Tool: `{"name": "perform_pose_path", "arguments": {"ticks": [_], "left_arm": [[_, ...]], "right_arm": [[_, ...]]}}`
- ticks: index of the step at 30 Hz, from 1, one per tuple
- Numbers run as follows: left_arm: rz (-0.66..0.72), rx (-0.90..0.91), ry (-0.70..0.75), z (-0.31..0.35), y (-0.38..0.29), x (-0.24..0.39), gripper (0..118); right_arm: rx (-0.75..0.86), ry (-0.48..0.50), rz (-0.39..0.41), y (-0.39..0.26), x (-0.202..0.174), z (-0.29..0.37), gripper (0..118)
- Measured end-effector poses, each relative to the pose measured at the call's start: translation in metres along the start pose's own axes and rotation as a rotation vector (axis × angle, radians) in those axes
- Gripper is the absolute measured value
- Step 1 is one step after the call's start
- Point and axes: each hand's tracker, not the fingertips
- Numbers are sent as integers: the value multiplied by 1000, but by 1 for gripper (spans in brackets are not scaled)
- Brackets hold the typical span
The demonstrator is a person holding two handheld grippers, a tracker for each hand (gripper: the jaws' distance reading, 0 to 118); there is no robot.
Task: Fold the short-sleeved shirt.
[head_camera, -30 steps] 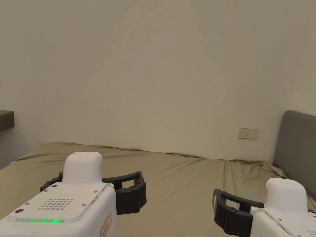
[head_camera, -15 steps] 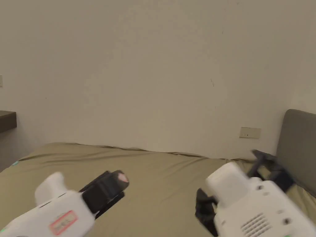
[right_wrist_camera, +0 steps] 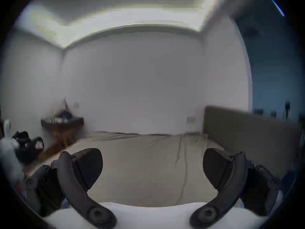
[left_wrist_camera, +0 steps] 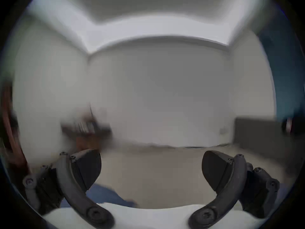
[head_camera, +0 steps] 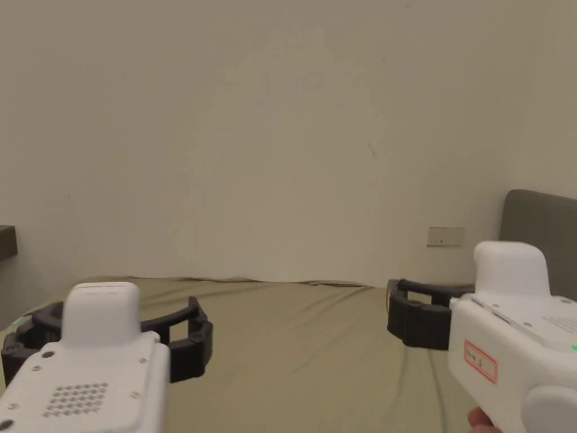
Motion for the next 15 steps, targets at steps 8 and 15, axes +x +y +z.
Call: {"name": "perform_pose_path", "arguments": {"ticks": [8,15], "left_arm": [[203,-44,-157,17,-3,7,118],[208,-45,-90,13,-7,-2,118]], "right_arm": [[53,6,167,-31,-11,9,118],[88,24,140,-32,-6,12,118]]}}
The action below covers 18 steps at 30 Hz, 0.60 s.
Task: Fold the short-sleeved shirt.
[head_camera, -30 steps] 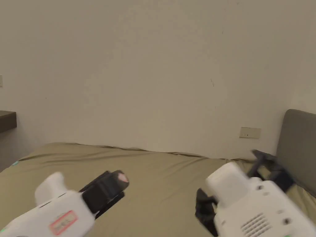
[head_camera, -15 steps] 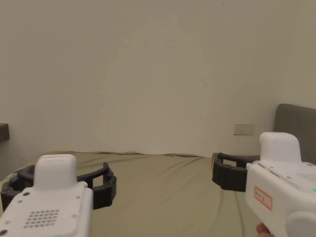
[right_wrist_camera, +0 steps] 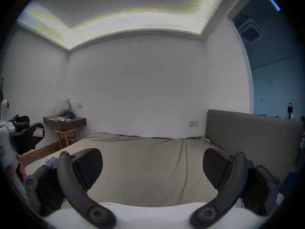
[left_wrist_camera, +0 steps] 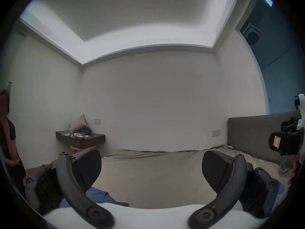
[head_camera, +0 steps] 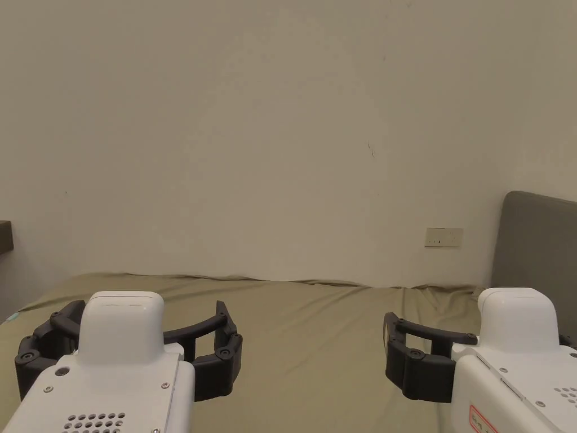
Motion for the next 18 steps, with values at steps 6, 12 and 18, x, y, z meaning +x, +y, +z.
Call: {"name": "perform_pose_path", "arguments": {"ticks": [6,12,18], "left_arm": [[22,-41,-37,-4,0,-2,118],[10,-44,-24,-3,0,-1,118],[25,-72,-41,-5,0,-3,118]], "right_arm": [[-26,20,-45,-3,2,0,118],[-47,10,-47,-2,1,-1,118],[-48,-17,-40,-5,3,-3,118]]}}
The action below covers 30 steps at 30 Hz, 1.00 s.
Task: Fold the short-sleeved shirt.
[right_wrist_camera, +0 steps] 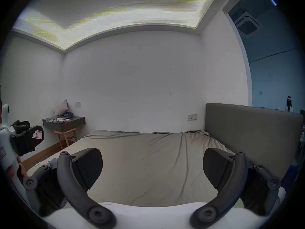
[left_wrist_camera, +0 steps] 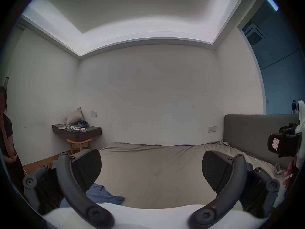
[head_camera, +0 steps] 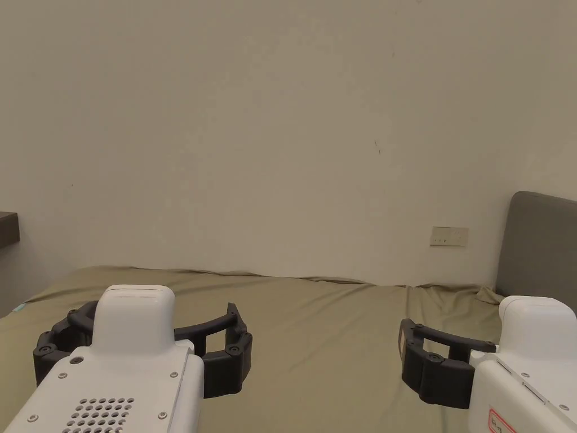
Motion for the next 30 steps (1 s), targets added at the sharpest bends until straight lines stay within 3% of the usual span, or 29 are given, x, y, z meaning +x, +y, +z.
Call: {"name": "perform_pose_path", "arguments": {"ticks": [14,19,20,21,22,24,27,30], "left_arm": [[-19,-1,23,1,2,2,118],[-19,-49,-16,0,1,3,116],[-7,-55,-40,1,0,2,56],[2,-62,-71,2,1,2,0],[1,-65,-120,0,0,3,0],[-30,-140,-163,-11,-4,6,0],[-8,-145,-129,-13,-12,8,0],[6,-125,-115,-11,-12,1,0]], "right_arm": [[6,5,-2,1,-1,1,118],[-15,39,-55,2,4,3,117],[-16,49,-49,1,4,3,90],[-12,40,-35,0,3,6,30],[18,26,2,-1,1,8,2],[12,-51,33,-6,-2,3,2],[-4,-9,-15,-12,3,0,2],[-6,-13,-8,-11,6,1,2]]}}
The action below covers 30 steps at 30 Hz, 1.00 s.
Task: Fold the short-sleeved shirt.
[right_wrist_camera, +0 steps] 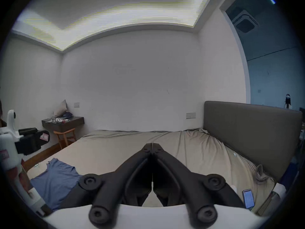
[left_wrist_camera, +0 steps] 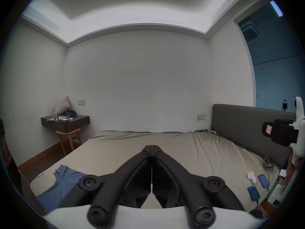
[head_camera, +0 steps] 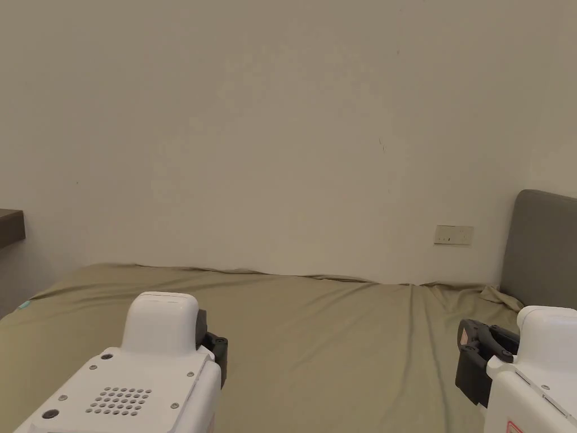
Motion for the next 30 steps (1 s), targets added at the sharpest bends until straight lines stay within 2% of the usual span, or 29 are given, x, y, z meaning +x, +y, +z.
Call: {"name": "perform_pose_path", "arguments": {"ticks": [4,8,11,16,19,22,30], "left_arm": [[22,5,101,3,7,-27,0],[59,-3,213,23,13,-76,0],[49,4,350,50,15,-120,0],[34,-23,609,109,16,-187,0],[34,-38,706,134,13,-216,0],[31,-55,741,145,9,-232,0],[96,-91,669,116,-16,-245,0]], "right_arm": [[4,4,26,7,-8,-10,2],[38,155,40,21,-53,-34,2],[58,347,41,29,-119,-52,2],[24,738,30,28,-247,-50,2],[-4,909,-10,24,-296,-39,2],[-9,938,-20,18,-317,-32,2],[-32,920,12,11,-324,-49,2]]}}
